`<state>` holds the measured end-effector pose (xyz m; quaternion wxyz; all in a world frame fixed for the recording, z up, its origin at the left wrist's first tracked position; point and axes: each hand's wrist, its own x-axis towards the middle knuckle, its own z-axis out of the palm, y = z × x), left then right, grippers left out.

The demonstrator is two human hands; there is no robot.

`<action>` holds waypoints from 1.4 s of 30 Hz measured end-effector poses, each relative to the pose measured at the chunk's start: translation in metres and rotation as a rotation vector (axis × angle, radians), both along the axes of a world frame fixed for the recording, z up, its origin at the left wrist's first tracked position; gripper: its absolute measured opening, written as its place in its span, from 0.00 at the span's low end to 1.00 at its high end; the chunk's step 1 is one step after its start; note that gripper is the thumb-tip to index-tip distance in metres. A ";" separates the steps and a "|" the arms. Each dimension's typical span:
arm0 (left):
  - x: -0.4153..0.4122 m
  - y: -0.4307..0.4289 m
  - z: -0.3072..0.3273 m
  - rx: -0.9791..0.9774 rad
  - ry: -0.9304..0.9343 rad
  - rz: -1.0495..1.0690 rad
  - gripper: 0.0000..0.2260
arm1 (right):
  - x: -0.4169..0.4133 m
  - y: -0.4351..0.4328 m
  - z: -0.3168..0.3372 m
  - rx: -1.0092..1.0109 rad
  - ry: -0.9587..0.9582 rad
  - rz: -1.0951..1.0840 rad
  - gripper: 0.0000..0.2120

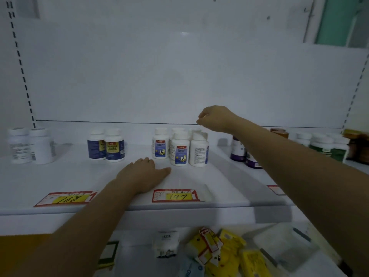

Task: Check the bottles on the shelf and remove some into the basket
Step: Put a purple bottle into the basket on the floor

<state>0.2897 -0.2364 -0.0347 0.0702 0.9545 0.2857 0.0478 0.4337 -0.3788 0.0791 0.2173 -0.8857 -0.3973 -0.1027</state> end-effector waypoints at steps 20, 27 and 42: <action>0.055 -0.190 0.074 0.056 -0.396 -0.173 0.24 | 0.043 -0.205 0.016 0.037 -0.057 -0.037 0.15; 0.093 -0.222 0.031 -0.031 -0.290 -0.085 0.22 | 0.075 -0.213 0.006 0.001 -0.059 0.085 0.16; 0.109 -0.202 0.001 0.097 0.106 0.009 0.24 | 0.084 -0.153 -0.024 -0.182 -0.293 -0.023 0.22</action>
